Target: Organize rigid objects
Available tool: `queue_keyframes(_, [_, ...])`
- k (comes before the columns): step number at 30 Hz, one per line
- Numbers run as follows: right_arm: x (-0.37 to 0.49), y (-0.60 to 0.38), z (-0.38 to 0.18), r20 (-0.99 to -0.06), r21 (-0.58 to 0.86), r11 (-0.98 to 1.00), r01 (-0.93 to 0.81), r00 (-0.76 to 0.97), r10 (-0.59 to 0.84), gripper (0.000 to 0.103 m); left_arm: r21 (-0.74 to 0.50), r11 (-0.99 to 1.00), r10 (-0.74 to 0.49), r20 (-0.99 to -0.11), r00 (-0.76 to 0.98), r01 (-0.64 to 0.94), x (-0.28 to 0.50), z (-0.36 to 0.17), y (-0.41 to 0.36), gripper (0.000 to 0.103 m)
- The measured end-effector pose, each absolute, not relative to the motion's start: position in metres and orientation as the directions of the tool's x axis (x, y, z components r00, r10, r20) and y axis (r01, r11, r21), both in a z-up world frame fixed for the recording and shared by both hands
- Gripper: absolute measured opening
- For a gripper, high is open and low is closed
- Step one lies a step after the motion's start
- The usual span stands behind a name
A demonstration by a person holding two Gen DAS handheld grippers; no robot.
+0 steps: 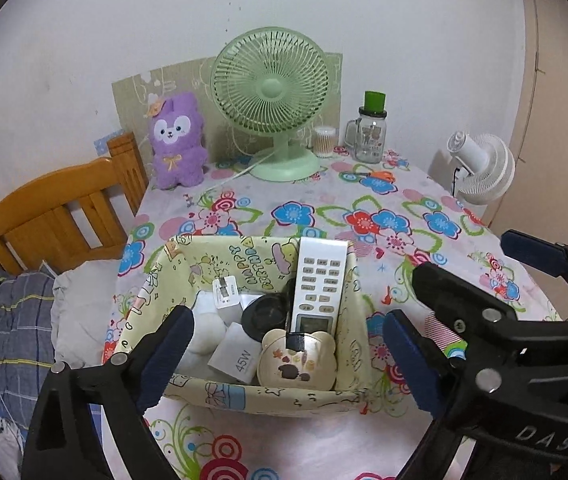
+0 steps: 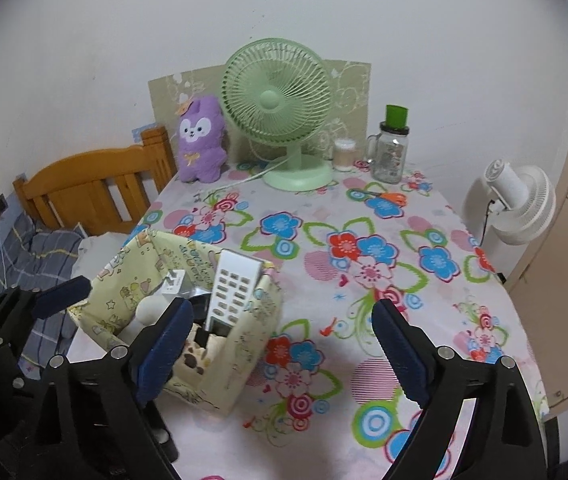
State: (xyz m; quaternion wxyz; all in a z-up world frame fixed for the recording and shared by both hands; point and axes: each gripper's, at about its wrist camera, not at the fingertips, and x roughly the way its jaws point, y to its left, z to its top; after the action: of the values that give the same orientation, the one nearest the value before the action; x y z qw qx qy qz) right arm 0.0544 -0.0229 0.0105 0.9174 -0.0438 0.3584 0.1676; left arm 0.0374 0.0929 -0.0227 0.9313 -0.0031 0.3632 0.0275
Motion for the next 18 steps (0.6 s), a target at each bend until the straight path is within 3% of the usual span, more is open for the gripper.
queue_keyframes(18, [0.031,-0.088,0.041,-0.585,-0.022,0.968,-0.250,0.788,0.190,0.102,0.026,0.996,0.083,-0.608,0.790,-0.085,0.013,0.005,0.055,0.101])
